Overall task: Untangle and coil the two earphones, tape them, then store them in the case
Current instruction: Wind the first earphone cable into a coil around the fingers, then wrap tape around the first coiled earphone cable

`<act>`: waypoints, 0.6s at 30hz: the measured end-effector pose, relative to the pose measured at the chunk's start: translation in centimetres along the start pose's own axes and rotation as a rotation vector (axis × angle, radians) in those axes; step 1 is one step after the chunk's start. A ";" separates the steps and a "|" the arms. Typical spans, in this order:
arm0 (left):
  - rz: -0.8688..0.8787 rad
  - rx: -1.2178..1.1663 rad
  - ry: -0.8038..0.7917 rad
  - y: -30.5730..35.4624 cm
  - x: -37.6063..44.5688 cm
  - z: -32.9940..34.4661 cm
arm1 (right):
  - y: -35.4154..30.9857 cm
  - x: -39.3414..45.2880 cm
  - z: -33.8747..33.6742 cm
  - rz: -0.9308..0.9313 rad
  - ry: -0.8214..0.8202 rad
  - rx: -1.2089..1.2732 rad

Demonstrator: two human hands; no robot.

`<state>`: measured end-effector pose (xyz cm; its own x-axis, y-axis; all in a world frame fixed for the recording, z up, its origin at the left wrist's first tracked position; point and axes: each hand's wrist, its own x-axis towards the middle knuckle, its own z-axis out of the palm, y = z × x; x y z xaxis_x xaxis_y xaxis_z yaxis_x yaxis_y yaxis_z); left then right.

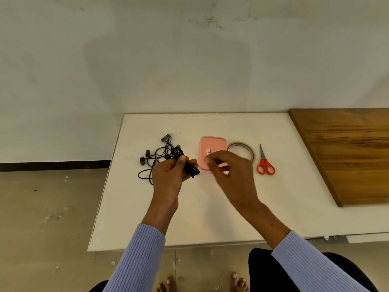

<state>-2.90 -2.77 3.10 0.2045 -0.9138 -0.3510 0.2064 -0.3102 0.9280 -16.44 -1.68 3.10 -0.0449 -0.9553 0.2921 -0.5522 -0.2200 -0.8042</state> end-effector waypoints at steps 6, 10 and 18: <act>-0.003 0.057 -0.111 0.4 -0.8 0.2 | 6.3 1.2 -3.5 0.193 -0.006 -0.435; 0.000 0.112 -0.152 0.5 -1.5 0.8 | 8.0 0.4 -3.4 0.242 -0.417 -0.705; -0.069 0.205 -0.226 0.0 -2.4 0.8 | 6.1 -2.9 -4.2 0.254 -0.350 -0.809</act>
<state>-4.11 -0.78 4.08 -0.0257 -0.9169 -0.3982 0.0101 -0.3986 0.9171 -23.15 0.56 -0.45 -0.0626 -0.9904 -0.1235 -0.9806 0.0841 -0.1770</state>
